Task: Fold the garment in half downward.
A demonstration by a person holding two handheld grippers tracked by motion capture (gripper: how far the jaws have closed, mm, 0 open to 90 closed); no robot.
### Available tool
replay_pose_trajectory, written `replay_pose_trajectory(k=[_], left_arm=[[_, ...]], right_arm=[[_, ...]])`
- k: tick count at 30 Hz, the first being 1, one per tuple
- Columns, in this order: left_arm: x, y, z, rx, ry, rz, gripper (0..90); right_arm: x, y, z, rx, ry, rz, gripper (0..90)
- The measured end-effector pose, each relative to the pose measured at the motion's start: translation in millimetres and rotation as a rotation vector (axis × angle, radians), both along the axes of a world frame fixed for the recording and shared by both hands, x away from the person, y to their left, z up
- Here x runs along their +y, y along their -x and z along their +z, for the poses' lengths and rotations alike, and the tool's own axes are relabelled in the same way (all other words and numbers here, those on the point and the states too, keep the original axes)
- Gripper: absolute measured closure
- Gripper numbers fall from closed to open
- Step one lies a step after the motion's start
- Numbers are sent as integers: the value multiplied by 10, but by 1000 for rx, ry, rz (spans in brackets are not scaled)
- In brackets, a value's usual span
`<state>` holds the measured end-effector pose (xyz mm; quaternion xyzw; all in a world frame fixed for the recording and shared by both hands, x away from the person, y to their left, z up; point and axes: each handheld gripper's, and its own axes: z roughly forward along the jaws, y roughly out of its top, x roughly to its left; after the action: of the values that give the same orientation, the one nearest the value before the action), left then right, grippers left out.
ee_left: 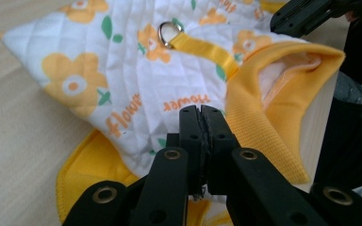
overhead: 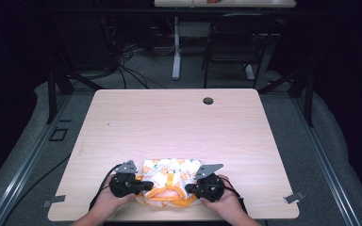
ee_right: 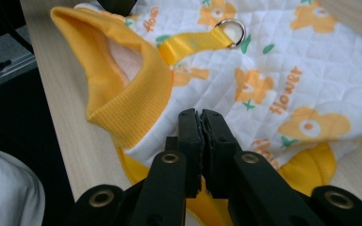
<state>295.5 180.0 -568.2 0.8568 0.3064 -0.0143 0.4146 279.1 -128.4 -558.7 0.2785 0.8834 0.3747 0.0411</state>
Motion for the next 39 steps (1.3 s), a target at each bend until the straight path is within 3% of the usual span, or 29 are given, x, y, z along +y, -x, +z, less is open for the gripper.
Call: replay_pose_trajectory(k=[9,11,19,26,39], left_arm=[[53,17,-112,-9,-1,36,873],[46,9,-115,-20,-5,37,874],[8,-42,-122,-30,-17,54,882],[-38,-149,-113,-39,-32,82,886],[-77,-407,-124,-32,-20,145,888]], right_arm=[[4,16,-143,-2,14,-23,889],[-5,-18,-157,15,6,-30,894],[11,-84,-165,8,12,-42,897],[-11,-239,-178,23,-10,-86,898],[32,-578,-137,-1,51,-128,898]])
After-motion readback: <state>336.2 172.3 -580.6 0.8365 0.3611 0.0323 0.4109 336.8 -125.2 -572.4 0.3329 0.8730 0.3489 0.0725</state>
